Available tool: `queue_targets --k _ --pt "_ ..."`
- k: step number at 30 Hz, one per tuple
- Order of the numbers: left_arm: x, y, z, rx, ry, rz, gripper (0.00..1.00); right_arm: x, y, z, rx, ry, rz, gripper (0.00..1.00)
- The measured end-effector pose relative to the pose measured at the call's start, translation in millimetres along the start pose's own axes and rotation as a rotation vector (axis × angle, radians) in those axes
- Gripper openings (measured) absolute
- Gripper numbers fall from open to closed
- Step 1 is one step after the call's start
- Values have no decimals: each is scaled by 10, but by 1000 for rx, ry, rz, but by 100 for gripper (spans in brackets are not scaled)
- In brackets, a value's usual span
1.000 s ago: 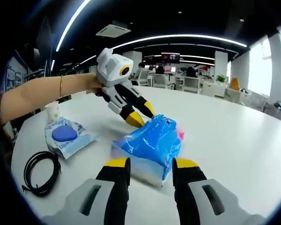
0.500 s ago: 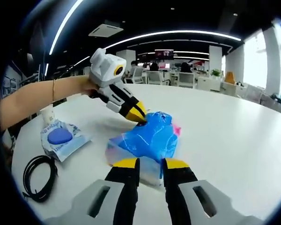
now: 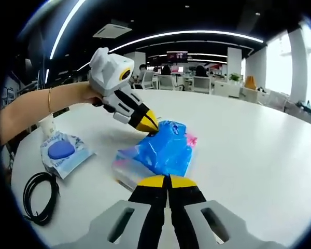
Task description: Arrange the tabletop items into an orderly group along one side of the table until the central work area is clear of visible clutter.
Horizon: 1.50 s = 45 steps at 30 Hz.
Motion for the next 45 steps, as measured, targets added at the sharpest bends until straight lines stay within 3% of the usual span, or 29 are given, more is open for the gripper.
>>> queue_targets --k 13,25,36,45 --pt "13 -3 27 0 -49 -2 0 3 -21 -19 68 6 -24 0" --pt "-114 -53 -1 6 -42 17 0 -100 -81 -30 109 9 -45 0" --pt "-298 -123 -135 17 -46 29 0 -251 -173 30 107 35 -50 0" --pt "-528 -187 -381 50 -64 50 0 -377 -171 79 67 72 -32 0"
Point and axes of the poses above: the point that each gripper's makers call its tool centre point, and the gripper's own axes: x roughly forward along the fingers, z roughly to its left, y roughly out of its underside, the point moved 8 cm from there along -x, roughly backward along the fingers, and after that the axes turned 11 degrees about -y, right-handed, at the moved point
